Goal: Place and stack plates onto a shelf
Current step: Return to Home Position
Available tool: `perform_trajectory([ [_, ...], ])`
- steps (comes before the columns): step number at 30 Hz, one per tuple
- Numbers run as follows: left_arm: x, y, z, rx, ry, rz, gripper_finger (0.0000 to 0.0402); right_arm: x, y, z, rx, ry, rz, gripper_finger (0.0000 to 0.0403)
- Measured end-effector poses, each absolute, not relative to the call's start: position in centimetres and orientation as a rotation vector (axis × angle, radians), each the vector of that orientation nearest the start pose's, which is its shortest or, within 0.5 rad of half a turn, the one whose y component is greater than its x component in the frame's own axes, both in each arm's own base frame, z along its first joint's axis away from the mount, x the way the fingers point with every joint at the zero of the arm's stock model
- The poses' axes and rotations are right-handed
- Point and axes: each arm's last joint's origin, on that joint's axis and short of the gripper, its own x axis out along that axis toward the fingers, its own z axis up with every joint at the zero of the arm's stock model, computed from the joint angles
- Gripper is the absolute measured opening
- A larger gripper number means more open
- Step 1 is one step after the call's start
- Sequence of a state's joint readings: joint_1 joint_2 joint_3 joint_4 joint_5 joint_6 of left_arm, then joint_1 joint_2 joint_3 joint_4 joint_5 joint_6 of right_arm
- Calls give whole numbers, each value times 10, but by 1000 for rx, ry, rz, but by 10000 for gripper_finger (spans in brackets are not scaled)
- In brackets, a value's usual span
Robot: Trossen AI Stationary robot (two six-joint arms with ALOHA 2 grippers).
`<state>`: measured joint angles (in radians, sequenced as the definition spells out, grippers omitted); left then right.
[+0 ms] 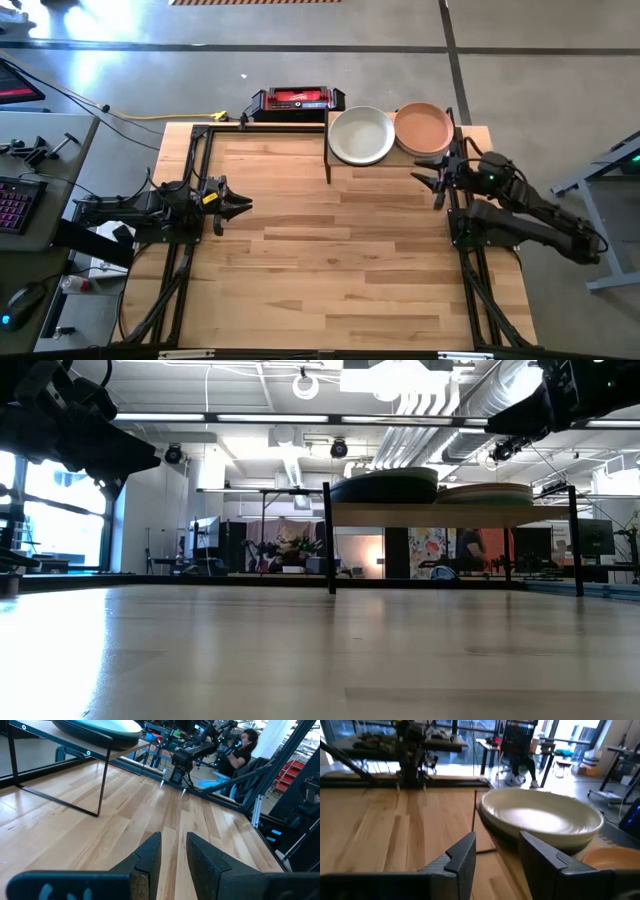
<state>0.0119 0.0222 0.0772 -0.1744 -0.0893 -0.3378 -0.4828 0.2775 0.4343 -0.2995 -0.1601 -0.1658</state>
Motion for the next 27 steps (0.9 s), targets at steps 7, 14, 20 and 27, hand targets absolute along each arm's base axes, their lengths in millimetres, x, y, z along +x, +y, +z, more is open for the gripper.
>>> perform_trajectory([
  [7,93,4,171,-332,101,120,78,88,-34,257,-118,195,-333,174],
  [14,93,4,171,-332,101,120,78,88,-32,257,-19,175,-329,202],
  [20,93,4,171,-333,101,120,78,84,-30,255,-18,187,-340,200],
  [27,93,4,171,-333,101,120,78,82,-26,233,-8,154,-321,200],
])
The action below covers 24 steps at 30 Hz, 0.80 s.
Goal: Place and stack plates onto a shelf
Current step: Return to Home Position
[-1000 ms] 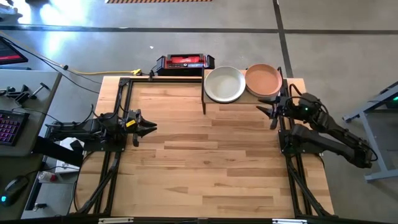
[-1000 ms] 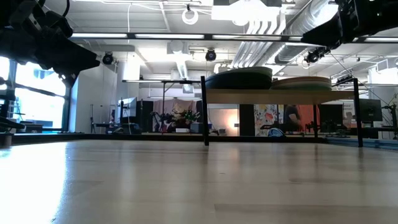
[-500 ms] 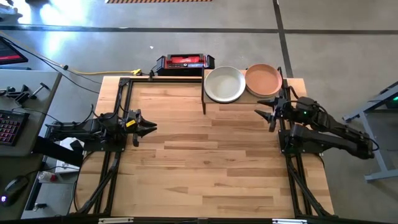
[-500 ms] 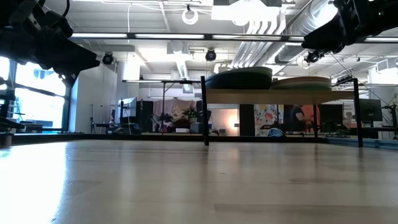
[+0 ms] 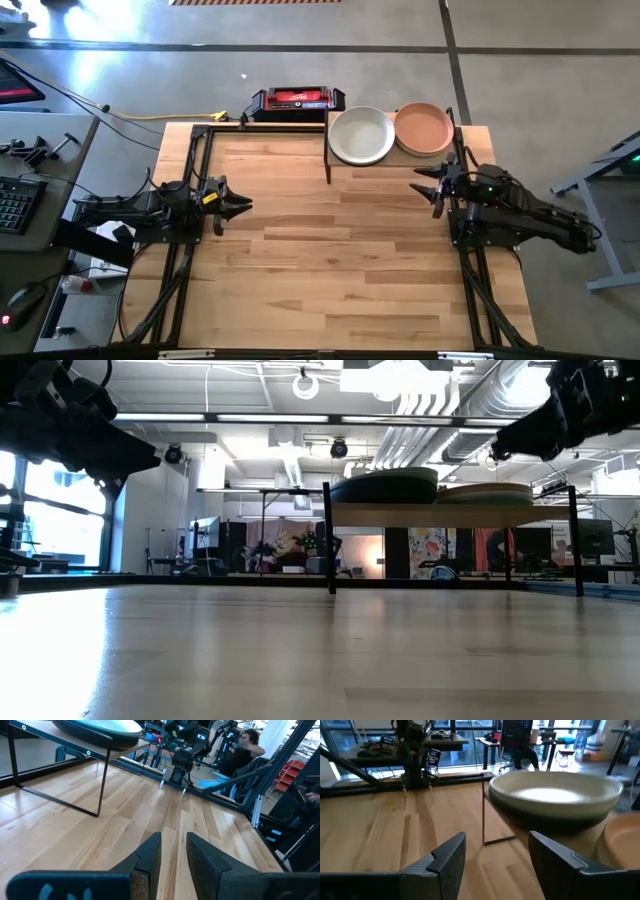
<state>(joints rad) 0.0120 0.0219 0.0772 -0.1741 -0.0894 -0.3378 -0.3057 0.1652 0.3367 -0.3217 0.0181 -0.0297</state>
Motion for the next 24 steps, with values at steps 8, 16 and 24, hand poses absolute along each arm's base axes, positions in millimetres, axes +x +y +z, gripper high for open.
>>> perform_trajectory([
  [8,93,4,171,-332,101,120,78,82,-26,198,111,146,-328,200],
  [16,93,4,171,-333,101,120,78,84,-27,178,40,133,-327,200],
  [24,93,4,171,-332,101,120,78,87,-26,171,39,131,-307,200],
])
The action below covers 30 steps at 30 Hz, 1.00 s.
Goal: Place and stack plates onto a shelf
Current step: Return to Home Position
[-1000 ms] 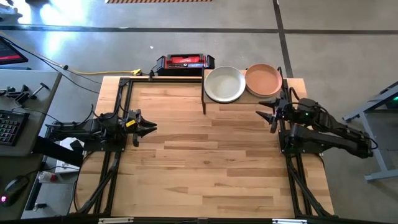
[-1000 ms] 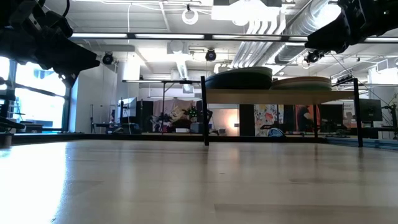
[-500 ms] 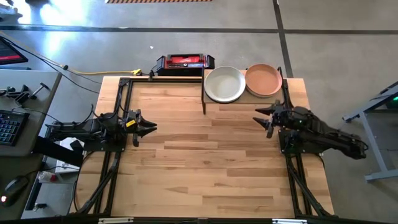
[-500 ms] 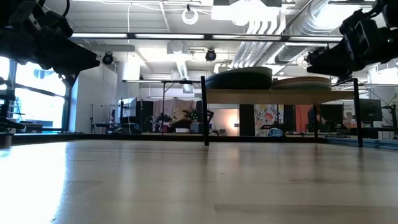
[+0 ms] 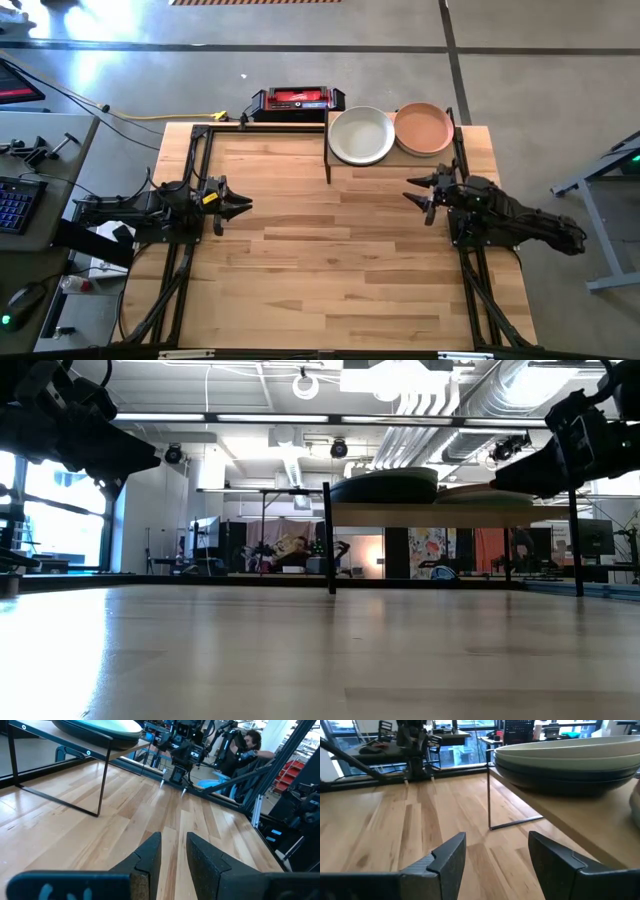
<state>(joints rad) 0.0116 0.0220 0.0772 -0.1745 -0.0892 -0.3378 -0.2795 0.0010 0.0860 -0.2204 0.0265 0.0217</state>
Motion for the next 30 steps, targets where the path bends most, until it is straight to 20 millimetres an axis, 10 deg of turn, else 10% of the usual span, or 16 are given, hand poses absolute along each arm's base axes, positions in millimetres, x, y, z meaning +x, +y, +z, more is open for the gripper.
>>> perform_trajectory([
  [30,93,4,171,-332,101,120,78,90,-15,171,35,139,-182,200],
])
